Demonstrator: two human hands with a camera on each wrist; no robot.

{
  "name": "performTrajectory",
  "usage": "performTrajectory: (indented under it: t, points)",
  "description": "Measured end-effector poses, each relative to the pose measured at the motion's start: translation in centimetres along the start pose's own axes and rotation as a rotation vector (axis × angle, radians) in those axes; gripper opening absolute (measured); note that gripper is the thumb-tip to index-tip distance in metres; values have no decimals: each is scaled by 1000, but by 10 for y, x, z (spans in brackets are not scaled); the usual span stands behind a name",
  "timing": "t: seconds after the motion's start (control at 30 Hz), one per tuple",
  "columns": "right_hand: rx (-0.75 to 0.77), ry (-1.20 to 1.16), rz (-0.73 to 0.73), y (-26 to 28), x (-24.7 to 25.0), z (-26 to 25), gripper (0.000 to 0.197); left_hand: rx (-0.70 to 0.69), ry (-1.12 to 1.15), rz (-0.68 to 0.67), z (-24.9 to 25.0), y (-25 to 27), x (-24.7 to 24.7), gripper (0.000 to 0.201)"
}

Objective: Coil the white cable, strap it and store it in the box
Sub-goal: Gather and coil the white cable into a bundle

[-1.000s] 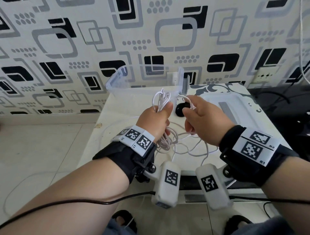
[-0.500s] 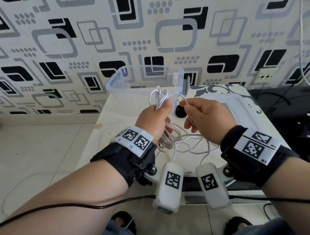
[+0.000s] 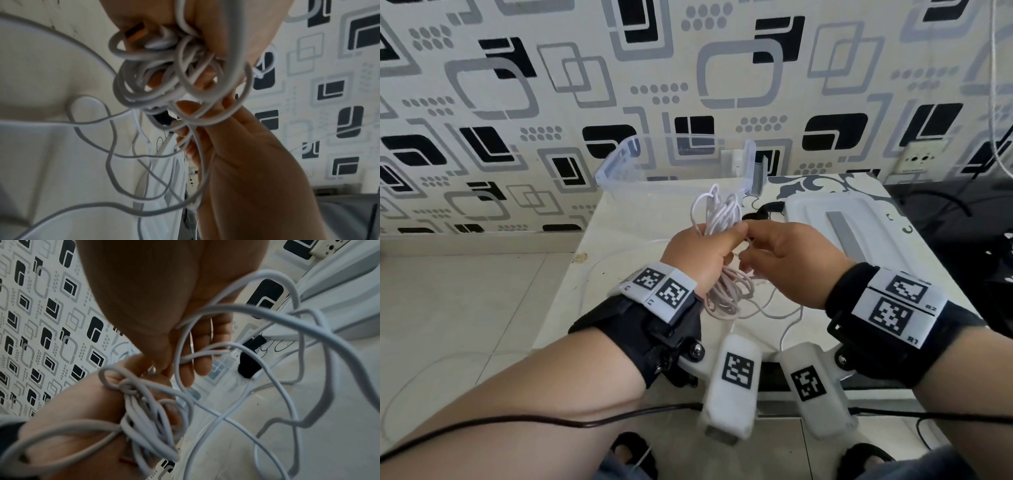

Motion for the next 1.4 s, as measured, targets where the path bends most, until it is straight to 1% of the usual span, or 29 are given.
performTrajectory:
  t: [0.07,0.17,0.23,0.3,0.4,0.47,0.57,0.63,0.67,0.7,0.77,0.8,0.87,0.93,1.03,1.13,1.2,1.3,1.4]
  points:
    - [6,5,-11,0,-1,-2,20,15,56,1,-3,-2,3,34]
    - [33,-20,25,0,5,-4,30,-12,162,19,2,-1,5,23]
    - [45,-25,58,-1,10,-3,35,-34,171,18,6,0,4,24]
    - [68,31,91,-3,13,-2,32,-48,161,2,7,0,2,29]
    - [103,97,113,-3,14,-1,20,-44,158,-45,5,3,-5,26]
    - [120,113,108,-3,12,-1,17,-39,158,-52,4,3,-7,32]
    - [148,122,140,-1,13,-9,21,-71,156,-26,11,2,-5,33]
    - [158,158,209,1,17,-13,32,-82,168,16,14,2,0,31]
    - [144,177,256,2,21,-12,36,-72,195,40,13,1,4,30]
    - [138,187,305,4,25,-11,35,-57,225,61,11,-1,7,30]
    - [135,185,376,7,32,-9,22,-41,268,97,10,-4,15,31]
    - [120,177,386,8,34,-8,15,-41,287,119,10,-5,20,29]
    - [75,159,368,6,35,-1,11,-41,321,164,13,-7,31,25]
    - [52,157,371,4,37,1,11,-30,343,201,15,-10,42,23]
    - [36,177,384,4,40,3,12,25,406,231,15,-17,61,21]
    - [-31,214,385,3,43,16,15,63,499,255,15,-23,86,22]
    - [-96,234,395,3,48,29,21,58,549,269,16,-26,102,23]
    - [-196,217,415,5,59,47,22,24,618,297,21,-28,122,27]
    - [-244,208,431,6,67,55,25,-5,777,330,25,-27,131,30]
Point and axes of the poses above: each hand's wrist, its own y-axis away from the middle knuckle, its own x-axis out of the back of the hand, z = x × y, the point moved 10 cm from there along -y, towards the middle knuckle
